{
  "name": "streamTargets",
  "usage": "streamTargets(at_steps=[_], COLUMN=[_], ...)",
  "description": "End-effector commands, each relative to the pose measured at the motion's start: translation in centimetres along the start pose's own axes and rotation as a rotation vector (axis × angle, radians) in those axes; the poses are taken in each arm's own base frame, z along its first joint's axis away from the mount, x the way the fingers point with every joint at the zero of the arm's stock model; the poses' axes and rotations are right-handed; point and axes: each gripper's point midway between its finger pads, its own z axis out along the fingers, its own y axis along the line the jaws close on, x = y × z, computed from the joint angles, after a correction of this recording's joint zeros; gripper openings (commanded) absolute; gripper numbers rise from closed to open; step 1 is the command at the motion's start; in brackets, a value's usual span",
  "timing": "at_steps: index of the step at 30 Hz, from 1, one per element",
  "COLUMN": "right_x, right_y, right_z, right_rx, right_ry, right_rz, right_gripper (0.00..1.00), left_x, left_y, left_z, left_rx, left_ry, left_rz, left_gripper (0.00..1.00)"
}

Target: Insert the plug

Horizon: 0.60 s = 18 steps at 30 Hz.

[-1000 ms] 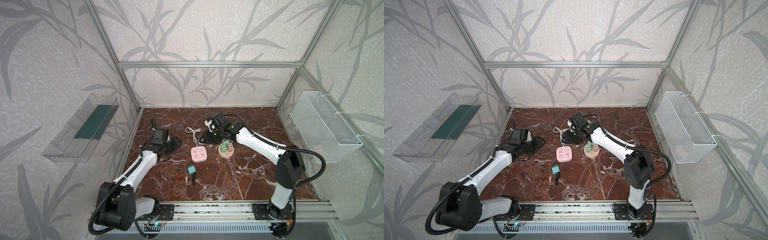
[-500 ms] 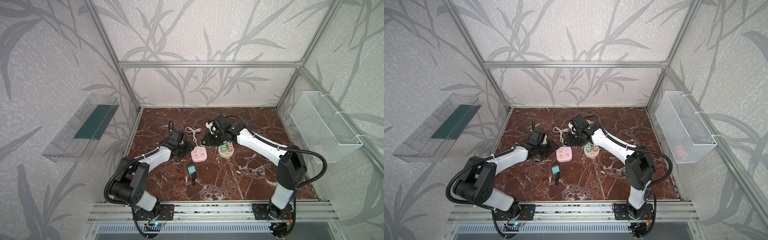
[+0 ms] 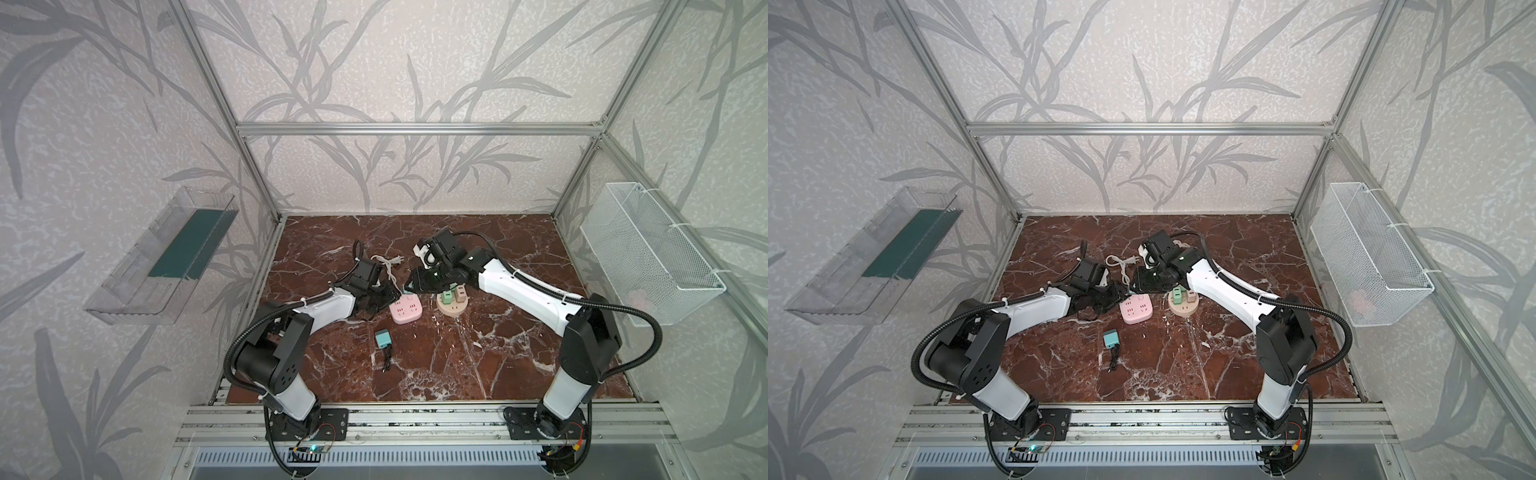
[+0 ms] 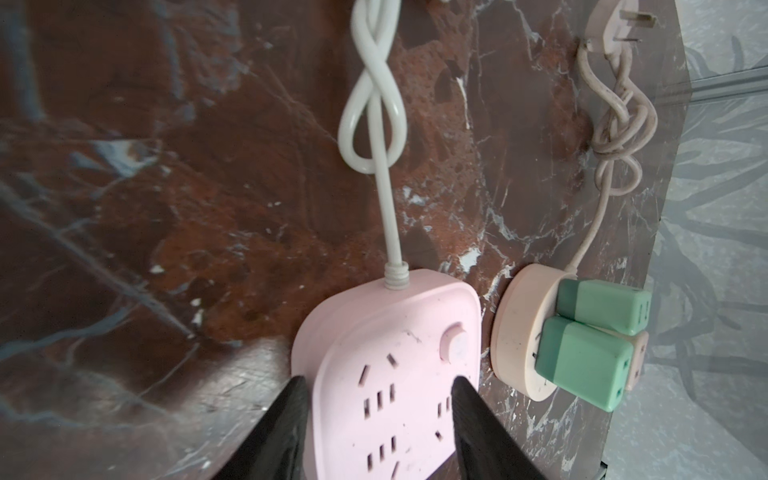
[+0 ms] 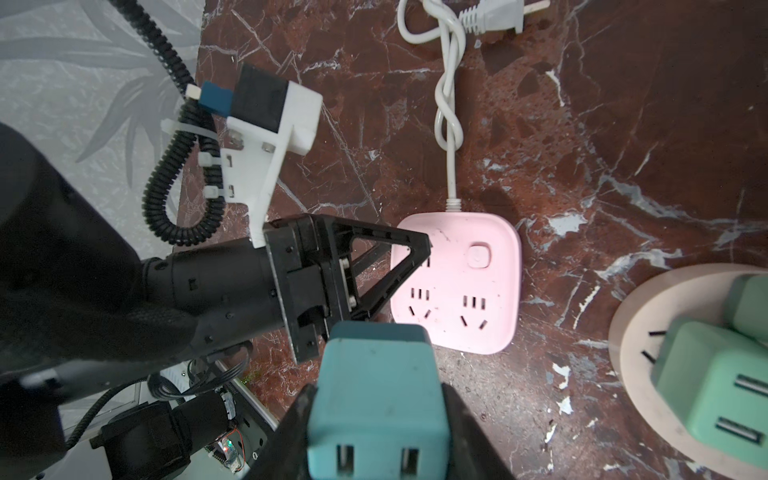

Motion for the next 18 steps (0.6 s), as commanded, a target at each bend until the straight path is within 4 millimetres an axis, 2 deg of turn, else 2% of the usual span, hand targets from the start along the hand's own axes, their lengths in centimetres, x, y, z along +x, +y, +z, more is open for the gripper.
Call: streamTargets(at_steps=[1,4,8,11,12,18], right_x=[-0.5,-0.8,-1.2,-1.3,-1.0,-0.7], right_y=[0.4,-0.3,-1.3,-1.5,-2.0,-2.5], right_z=[-2.6,-3.2,-3.7,-4.2,-3.5,-2.4], right_rx=[-0.001,0.008,0.044,0.074,0.093,0.132], right_ry=[-0.052,-0.057,-0.046,-0.013,0.023,0.141], right_rz=[-0.028,-0.03,-0.061,-0.118,-0.132,-0.217], right_gripper=[0.0,0.0,0.0,0.0,0.0,0.0], left_x=[-0.1,0.6,0.4,-0.4,-0.7,-1.8], left_y=[-1.7,-2.2,-1.2,-0.5,-0.3,0.0], left_z=[0.3,0.3,-0.5,-2.1,-2.7,-6.5], left_rx=[0.027,0.036,-0.004,-0.022,-0.028,-0.073], left_ry=[-0.011,-0.006,-0.031,-0.075,-0.088,-0.133], left_rz=[-0.001,0.006,0.006,0.008,0.014,0.087], left_gripper=[0.55,0.54,0.54,0.54,0.54,0.57])
